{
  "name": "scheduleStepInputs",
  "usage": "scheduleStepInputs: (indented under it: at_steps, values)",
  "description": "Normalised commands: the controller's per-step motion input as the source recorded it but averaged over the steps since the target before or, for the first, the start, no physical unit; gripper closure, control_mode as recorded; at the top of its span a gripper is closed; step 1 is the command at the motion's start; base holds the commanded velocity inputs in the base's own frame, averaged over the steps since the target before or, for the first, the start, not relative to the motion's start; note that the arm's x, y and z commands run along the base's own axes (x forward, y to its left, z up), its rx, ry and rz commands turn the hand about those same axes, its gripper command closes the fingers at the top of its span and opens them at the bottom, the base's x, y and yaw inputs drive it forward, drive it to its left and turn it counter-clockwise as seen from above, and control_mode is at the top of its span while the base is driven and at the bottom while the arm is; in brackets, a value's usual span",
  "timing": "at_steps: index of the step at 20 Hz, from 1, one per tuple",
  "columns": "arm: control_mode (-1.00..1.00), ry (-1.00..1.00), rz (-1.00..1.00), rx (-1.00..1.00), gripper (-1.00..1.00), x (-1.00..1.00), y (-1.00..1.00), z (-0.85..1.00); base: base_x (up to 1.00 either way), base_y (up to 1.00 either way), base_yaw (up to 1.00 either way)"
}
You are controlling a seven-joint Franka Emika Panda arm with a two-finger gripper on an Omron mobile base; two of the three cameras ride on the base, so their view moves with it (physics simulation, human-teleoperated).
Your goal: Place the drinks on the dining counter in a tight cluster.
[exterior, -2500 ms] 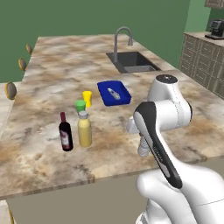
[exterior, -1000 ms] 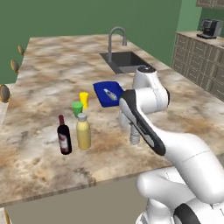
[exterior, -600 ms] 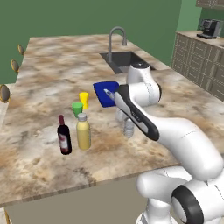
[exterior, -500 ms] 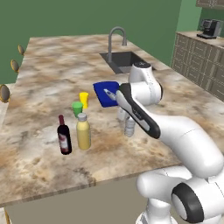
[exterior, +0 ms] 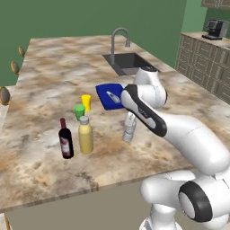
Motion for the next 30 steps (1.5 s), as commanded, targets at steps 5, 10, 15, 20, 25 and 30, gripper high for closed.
scheduleStepInputs:
  at_steps: [5,10,15,20,25,30]
  values:
    - [-1.0,0.0,0.32,0.01,1.0,0.38,0.09,-0.09,0.0,0.0,0.0]
    - [-1.0,0.0,0.1,-0.02,1.0,0.35,0.1,0.0,0.0,0.0,0.0]
    - [-1.0,0.0,0.0,-0.07,1.0,0.15,0.31,-0.27,0.0,0.0,0.0]
    - [-1.0,0.0,0.0,-0.06,1.0,0.28,0.36,-0.47,0.0,0.0,0.0]
    - [-1.0,0.0,0.0,-0.03,1.0,0.38,0.14,-0.16,0.0,0.0,0.0]
    - [-1.0,0.0,0.01,-0.02,1.0,0.33,0.08,-0.07,0.0,0.0,0.0]
